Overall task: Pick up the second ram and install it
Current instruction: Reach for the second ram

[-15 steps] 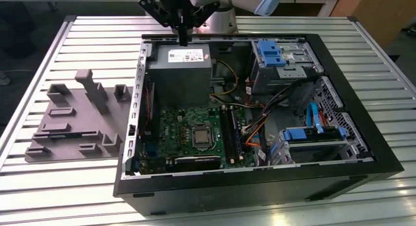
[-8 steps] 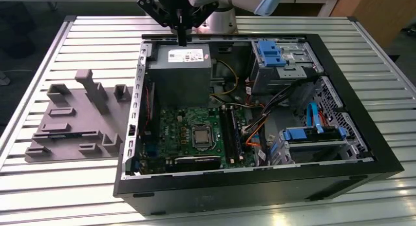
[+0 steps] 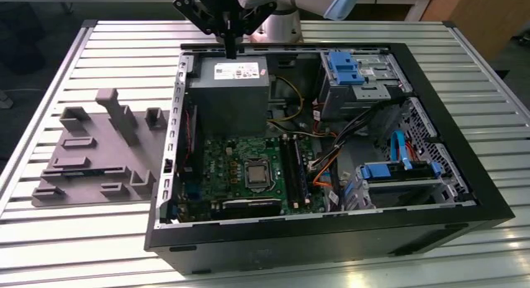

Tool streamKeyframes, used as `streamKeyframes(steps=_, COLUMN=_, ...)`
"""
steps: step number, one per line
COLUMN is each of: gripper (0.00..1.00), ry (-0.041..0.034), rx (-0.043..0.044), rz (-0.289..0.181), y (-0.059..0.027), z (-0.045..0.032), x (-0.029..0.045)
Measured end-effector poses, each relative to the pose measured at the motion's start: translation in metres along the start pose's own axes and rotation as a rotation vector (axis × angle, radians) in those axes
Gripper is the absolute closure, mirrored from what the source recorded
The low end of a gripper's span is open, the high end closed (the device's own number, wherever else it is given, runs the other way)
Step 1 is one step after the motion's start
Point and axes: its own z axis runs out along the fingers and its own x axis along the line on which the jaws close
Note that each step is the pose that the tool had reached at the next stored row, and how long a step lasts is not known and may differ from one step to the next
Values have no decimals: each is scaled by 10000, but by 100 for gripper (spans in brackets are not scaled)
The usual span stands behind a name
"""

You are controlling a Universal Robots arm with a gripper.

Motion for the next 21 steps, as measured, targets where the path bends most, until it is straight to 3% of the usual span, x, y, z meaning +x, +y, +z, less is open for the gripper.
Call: streamKeyframes(steps=21, gripper=89, ry=0, rx=-1, rz=0, y=-4, z=3, x=47)
